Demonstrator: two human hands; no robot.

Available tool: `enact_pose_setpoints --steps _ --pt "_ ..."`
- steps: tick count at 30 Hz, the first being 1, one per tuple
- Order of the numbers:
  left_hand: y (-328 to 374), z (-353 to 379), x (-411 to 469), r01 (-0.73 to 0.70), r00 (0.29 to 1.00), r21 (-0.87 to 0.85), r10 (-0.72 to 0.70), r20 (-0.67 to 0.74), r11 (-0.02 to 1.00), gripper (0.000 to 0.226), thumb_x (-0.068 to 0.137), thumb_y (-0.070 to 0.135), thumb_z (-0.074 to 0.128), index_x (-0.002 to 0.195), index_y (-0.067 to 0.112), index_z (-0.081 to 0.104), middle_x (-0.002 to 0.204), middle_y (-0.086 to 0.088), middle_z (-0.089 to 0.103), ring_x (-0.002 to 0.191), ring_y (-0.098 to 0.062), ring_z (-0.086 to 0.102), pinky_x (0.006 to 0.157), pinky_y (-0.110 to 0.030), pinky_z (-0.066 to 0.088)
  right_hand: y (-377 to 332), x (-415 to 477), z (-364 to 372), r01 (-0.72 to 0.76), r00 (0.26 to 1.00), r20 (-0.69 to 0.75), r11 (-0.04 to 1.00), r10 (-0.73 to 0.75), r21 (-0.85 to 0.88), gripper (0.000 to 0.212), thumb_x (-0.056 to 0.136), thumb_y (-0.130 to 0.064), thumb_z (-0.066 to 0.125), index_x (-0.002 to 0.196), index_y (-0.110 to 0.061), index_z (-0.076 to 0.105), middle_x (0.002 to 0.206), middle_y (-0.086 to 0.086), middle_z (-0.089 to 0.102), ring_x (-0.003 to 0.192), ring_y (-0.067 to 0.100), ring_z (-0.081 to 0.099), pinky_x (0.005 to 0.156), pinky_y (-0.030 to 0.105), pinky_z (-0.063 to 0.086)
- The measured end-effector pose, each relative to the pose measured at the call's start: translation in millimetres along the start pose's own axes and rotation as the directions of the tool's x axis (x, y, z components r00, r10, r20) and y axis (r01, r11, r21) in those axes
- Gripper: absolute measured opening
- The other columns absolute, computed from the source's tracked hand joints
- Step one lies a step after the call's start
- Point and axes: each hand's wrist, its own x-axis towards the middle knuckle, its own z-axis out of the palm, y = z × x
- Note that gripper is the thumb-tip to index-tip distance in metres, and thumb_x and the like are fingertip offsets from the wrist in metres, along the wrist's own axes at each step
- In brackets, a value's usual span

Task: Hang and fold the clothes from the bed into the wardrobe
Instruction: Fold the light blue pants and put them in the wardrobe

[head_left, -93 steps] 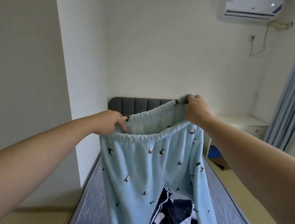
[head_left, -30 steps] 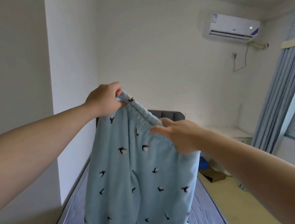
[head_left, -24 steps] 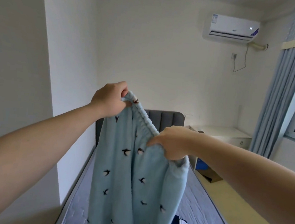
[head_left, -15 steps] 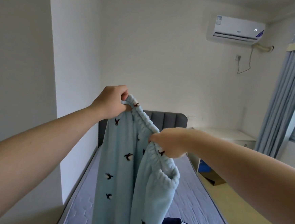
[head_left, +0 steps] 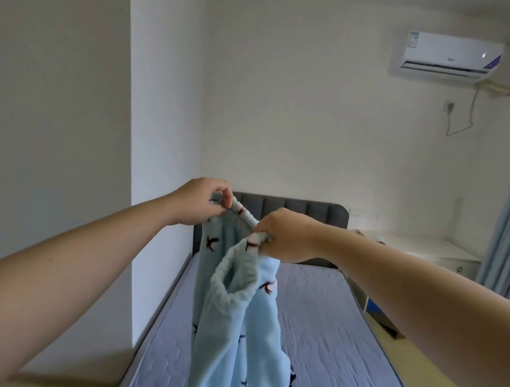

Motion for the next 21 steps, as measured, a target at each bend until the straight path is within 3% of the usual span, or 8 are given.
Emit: enact_pose_setpoints --steps 2,5,8,11,13,15,18,21 --pt "-3.5 -2.9 -5.6 0.016 0.996 -0.040 -0.013 0.083 0.999 0.038 0.090 0.004 0.060 0.072 0.034 0.074 0.102 0.024 0.069 0.097 -0.015 0.066 0.075 -0.033 0.058 0.0 3.1 -1.9 -0.041 0.999 0.019 0.990 0.038 0.131 0.016 0.086 -0.020 0.050 0.076 -0.019 0.062 0.073 0.003 0.061 0.065 0.018 0.052 0.060 0.031 0.042" --pt "-4.8 -4.5 -15.1 0.088 0.977 -0.048 -0.076 0.199 0.995 0.051 0.083 -0.007 0.047 0.072 0.031 0.079 0.110 0.026 0.068 0.102 0.004 0.061 0.071 -0.012 0.047 1.1 7.4 -7.8 -0.071 0.995 0.090 0.979 0.054 0.192 0.018 0.087 -0.021 0.047 0.083 -0.019 0.064 0.063 0.010 0.062 0.043 0.015 0.055 0.057 0.028 0.042" --pt "0.9 -1.4 -23.5 0.174 0.959 -0.093 -0.148 0.242 0.980 0.042 0.082 -0.002 0.050 0.072 0.024 0.080 0.087 0.022 0.071 0.087 0.003 0.063 0.065 -0.006 0.044 2.8 16.3 -12.0 -0.096 0.993 0.076 0.993 0.090 0.075 0.020 0.090 -0.027 0.045 0.087 -0.023 0.064 0.070 0.005 0.070 0.042 0.016 0.064 0.056 0.027 0.047" --pt "16.2 0.2 -35.1 0.165 0.964 -0.177 -0.120 0.238 0.970 0.029 0.087 0.037 0.062 0.069 0.020 0.078 0.071 0.014 0.070 0.072 -0.011 0.062 0.062 -0.015 0.047 6.1 25.1 -16.0 -0.166 0.986 -0.027 0.984 0.165 -0.066 0.029 0.091 -0.035 0.042 0.083 -0.019 0.064 0.067 0.002 0.070 0.041 0.015 0.064 0.051 0.026 0.050" --pt "24.1 0.8 -38.7 0.082 0.972 -0.058 -0.066 0.225 0.995 0.073 0.079 0.077 0.056 0.072 0.005 0.068 0.060 0.019 0.061 0.059 -0.013 0.049 0.057 -0.025 0.041 8.4 29.4 -17.6 -0.219 0.970 -0.136 0.969 0.203 -0.117 0.032 0.089 -0.040 0.043 0.074 -0.020 0.063 0.062 0.002 0.068 0.040 0.015 0.063 0.047 0.024 0.047" --pt "31.6 9.0 -41.6 -0.026 0.977 0.125 -0.002 0.214 0.992 0.088 0.067 0.088 0.057 0.067 0.000 0.056 0.055 0.022 0.052 0.050 -0.010 0.040 0.050 -0.025 0.033 9.5 33.5 -18.5 -0.254 0.950 -0.215 0.960 0.225 -0.117 0.032 0.085 -0.043 0.044 0.069 -0.021 0.062 0.060 0.001 0.066 0.043 0.017 0.062 0.045 0.023 0.044" --pt "31.1 21.7 -43.7 -0.056 0.995 0.225 0.035 0.097 0.973 0.054 0.066 0.057 0.077 0.053 0.012 0.049 0.061 0.030 0.053 0.049 0.000 0.049 0.041 -0.015 0.031 9.2 39.0 -19.0 -0.283 0.934 -0.255 0.954 0.251 -0.098 0.034 0.083 -0.046 0.044 0.067 -0.020 0.059 0.063 0.001 0.063 0.052 0.020 0.062 0.048 0.024 0.041" --pt "25.5 19.1 -38.2 0.031 0.998 0.260 -0.044 0.044 0.965 0.027 0.071 0.022 0.064 0.052 0.013 0.047 0.064 0.020 0.054 0.054 -0.007 0.049 0.045 -0.019 0.035 14.0 38.2 -21.4 -0.290 0.931 -0.257 0.953 0.260 -0.085 0.034 0.083 -0.048 0.045 0.068 -0.019 0.058 0.064 0.002 0.064 0.056 0.021 0.063 0.049 0.024 0.040"
